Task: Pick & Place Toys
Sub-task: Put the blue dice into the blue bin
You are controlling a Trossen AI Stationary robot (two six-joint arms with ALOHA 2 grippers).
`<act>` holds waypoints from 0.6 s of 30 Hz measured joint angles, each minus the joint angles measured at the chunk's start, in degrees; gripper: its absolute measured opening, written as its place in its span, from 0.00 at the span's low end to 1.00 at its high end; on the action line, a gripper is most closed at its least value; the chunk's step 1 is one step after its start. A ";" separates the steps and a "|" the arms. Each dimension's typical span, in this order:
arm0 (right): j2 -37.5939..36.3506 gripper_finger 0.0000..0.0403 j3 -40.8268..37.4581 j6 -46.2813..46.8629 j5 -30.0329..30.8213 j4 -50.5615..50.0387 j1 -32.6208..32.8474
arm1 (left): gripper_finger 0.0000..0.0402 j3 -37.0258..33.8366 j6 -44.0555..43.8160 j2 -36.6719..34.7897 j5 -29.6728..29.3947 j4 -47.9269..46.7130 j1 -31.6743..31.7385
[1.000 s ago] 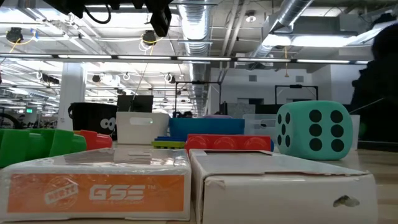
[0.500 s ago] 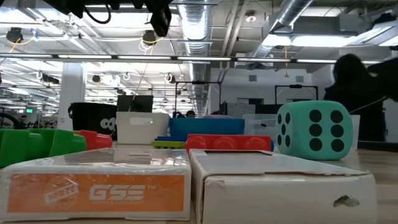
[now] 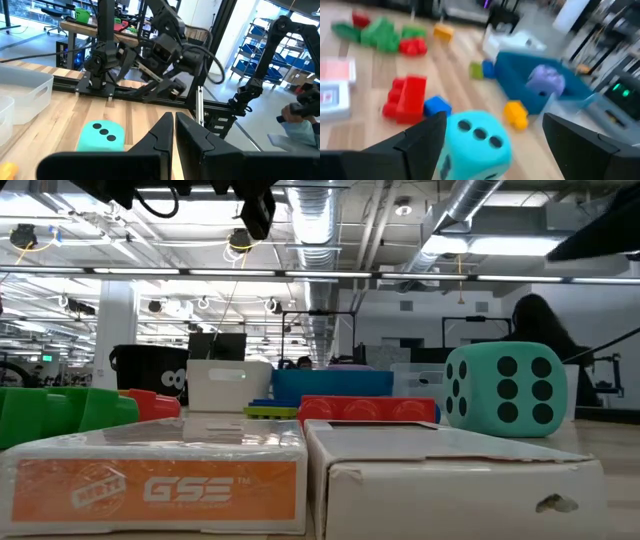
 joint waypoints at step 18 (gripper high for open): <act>-4.77 0.77 -1.26 -51.48 -35.81 46.15 -18.67 | 0.03 0.00 0.37 0.00 -0.16 -4.12 -4.50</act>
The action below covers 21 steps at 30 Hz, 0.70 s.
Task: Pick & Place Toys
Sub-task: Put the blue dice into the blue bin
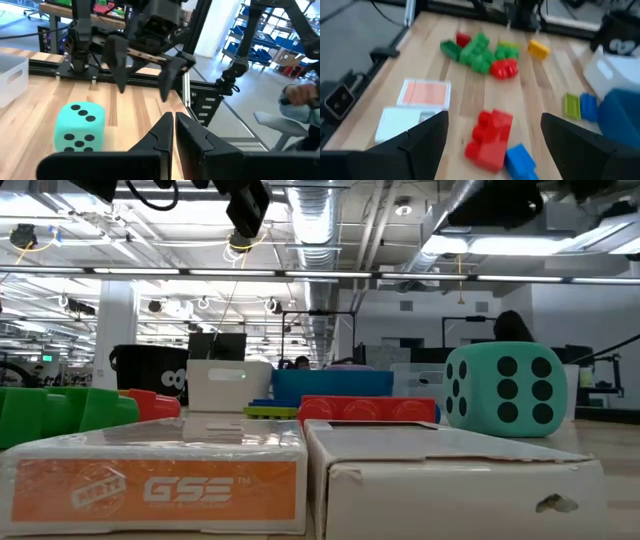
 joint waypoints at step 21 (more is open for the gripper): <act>-14.54 0.77 -41.18 13.50 7.48 42.31 4.77 | 0.03 0.00 -0.37 0.00 -7.51 0.05 -2.41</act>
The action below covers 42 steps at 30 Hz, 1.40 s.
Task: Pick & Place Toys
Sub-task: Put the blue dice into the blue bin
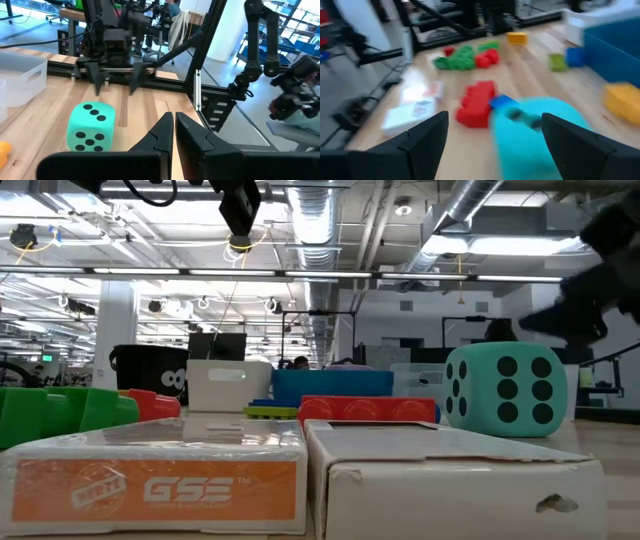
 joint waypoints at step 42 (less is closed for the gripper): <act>-1.83 0.77 -0.82 -5.59 -1.91 -11.38 -5.06 | 0.03 0.00 0.47 0.02 -5.91 -0.94 2.49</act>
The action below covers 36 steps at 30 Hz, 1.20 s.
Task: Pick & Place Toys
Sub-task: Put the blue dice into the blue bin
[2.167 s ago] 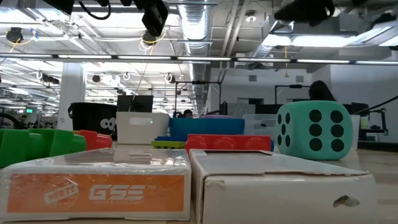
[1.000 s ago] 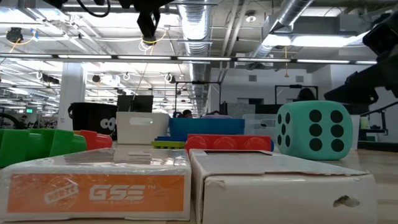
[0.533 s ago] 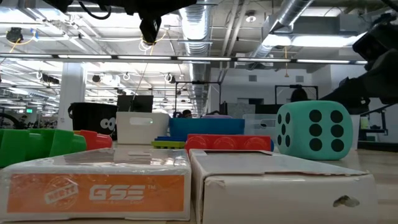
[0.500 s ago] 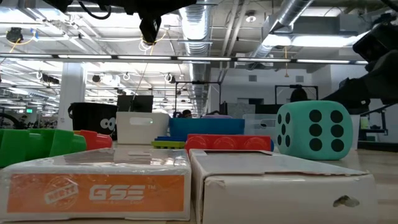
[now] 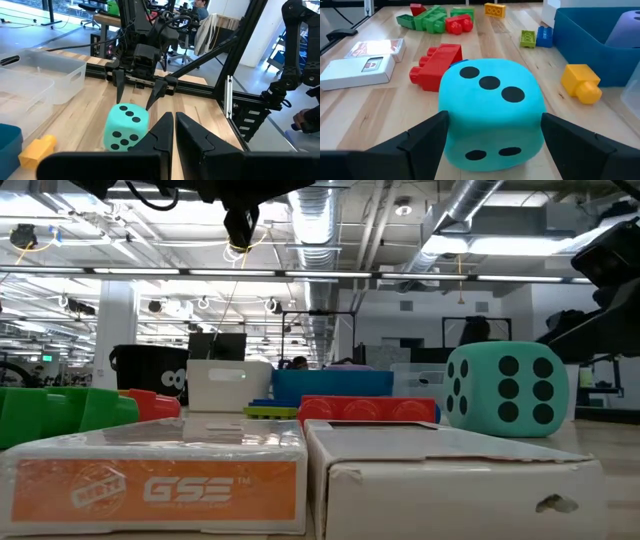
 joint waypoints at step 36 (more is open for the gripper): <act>0.11 0.99 1.24 -1.29 -12.19 0.96 -9.05 | 0.03 0.02 -9.17 1.77 -0.10 -5.36 0.76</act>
